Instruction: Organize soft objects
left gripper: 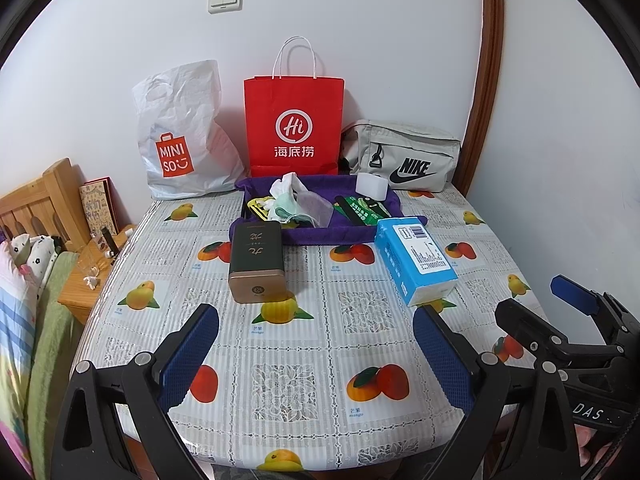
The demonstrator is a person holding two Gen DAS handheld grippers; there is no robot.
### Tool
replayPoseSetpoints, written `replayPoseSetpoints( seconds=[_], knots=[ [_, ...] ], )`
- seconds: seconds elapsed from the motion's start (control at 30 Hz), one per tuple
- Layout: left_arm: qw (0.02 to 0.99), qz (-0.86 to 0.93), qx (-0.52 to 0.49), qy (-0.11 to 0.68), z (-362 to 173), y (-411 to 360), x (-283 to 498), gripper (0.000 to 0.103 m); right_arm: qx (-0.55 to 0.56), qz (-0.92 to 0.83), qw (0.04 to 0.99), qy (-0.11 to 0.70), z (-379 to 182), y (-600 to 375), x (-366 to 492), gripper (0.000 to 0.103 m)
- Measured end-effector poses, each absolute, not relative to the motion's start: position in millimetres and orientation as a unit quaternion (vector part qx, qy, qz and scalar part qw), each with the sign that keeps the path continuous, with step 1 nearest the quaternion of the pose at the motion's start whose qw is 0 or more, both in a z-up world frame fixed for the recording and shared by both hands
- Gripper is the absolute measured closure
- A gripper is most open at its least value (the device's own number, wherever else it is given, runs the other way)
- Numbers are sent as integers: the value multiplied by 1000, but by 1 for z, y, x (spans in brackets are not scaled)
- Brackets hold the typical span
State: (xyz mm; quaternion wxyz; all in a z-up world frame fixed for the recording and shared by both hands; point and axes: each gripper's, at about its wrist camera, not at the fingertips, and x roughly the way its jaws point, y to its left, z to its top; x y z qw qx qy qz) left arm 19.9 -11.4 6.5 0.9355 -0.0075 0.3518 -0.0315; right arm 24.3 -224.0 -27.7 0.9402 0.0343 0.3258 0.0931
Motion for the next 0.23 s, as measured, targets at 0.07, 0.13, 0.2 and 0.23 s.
replayPoseSetpoints(
  seconds=[0.07,0.13,0.2,0.23],
  knots=[
    [935,-30,-9,353,6,-12,19,5,34,93,940,326,-27,-224,24,2],
    [935,-29,-10,353,6,-12,19,5,34,93,940,327,-27,-225,24,2],
    [934,-30,-11,354,4,-12,20,5,33,93,939,329,-27,-225,24,2],
    [934,-31,-12,356,3,-12,22,5,33,93,939,329,-27,-225,24,2]
  ],
)
